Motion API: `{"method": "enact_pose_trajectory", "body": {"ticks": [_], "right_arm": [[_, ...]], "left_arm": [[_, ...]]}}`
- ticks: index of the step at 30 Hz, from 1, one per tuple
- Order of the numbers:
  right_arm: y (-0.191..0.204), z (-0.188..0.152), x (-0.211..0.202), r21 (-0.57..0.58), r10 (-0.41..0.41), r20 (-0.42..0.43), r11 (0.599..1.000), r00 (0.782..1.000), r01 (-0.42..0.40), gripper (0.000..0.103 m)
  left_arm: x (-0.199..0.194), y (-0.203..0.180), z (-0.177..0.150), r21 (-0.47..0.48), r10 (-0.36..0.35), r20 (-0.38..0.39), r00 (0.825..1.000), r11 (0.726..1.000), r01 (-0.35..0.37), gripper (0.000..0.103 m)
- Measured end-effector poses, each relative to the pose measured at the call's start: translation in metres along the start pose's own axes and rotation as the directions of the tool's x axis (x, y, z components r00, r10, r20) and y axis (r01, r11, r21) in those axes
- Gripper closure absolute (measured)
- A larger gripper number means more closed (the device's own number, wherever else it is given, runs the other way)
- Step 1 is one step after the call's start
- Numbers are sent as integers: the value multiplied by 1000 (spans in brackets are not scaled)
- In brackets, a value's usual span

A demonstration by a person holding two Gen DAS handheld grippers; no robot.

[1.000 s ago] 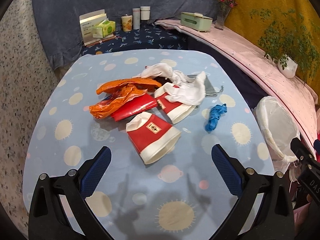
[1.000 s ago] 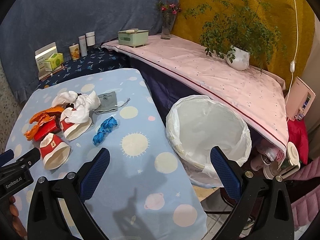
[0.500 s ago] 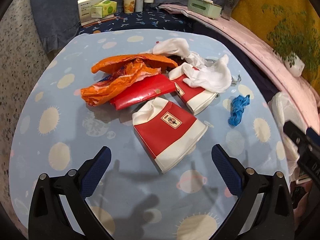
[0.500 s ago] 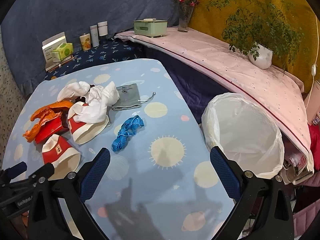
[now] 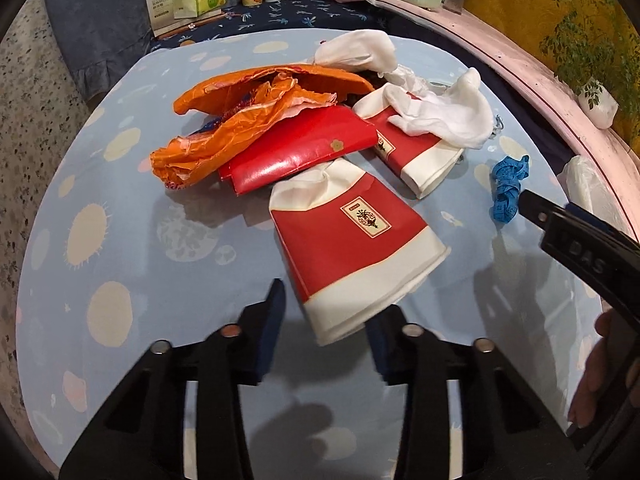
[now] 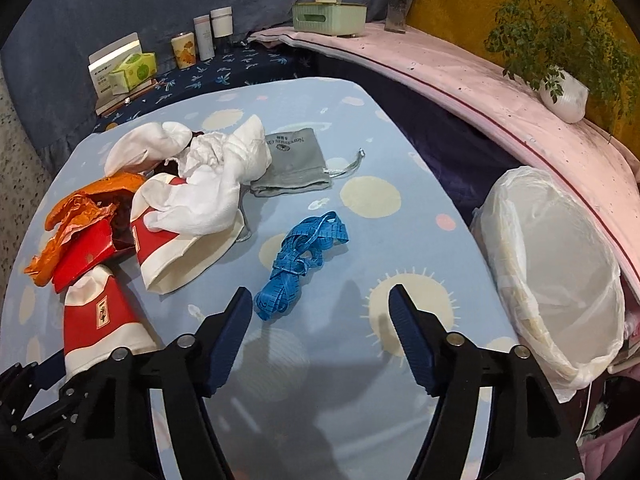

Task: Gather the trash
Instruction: 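Grasp the red-and-white paper cup with the left tool while the right tool grasps the blue cord, then carry the cup and cord to the bin and open both tools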

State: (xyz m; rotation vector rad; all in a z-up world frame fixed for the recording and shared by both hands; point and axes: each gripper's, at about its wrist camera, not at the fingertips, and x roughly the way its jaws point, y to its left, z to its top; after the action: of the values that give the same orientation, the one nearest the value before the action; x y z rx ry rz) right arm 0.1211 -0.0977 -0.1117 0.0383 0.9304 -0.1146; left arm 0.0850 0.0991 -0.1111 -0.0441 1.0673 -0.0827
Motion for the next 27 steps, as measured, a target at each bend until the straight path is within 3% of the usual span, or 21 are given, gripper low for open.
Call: {"method": "enact_pose_trajectory", "body": {"ticks": [3,8,12,19,27], "right_arm": [[6,1,12,-4,13,-24,1000,1000,-13,50],[12,0,21,0,86,-48,996,995,-86,81],[15,0,15,-9,104,-46,994,994,-105,85],[5,2,-19,-12,120,16,993,993,-120,87],[-32,3,-62,23,86,83,996,993,-88,87]], "left_arm": [[-1,1,0,-4,-10,-7,1000,1000,10,84],[-10,0,1,1,-14,13,1000,1000,14,95],[-20,-3,4,-1,-22,27,999,1000,23,100],[-44,-15,6,21,-37,69,997,999,36,100],[-76,-59,22,98,-87,148,985,993,73,100]]}}
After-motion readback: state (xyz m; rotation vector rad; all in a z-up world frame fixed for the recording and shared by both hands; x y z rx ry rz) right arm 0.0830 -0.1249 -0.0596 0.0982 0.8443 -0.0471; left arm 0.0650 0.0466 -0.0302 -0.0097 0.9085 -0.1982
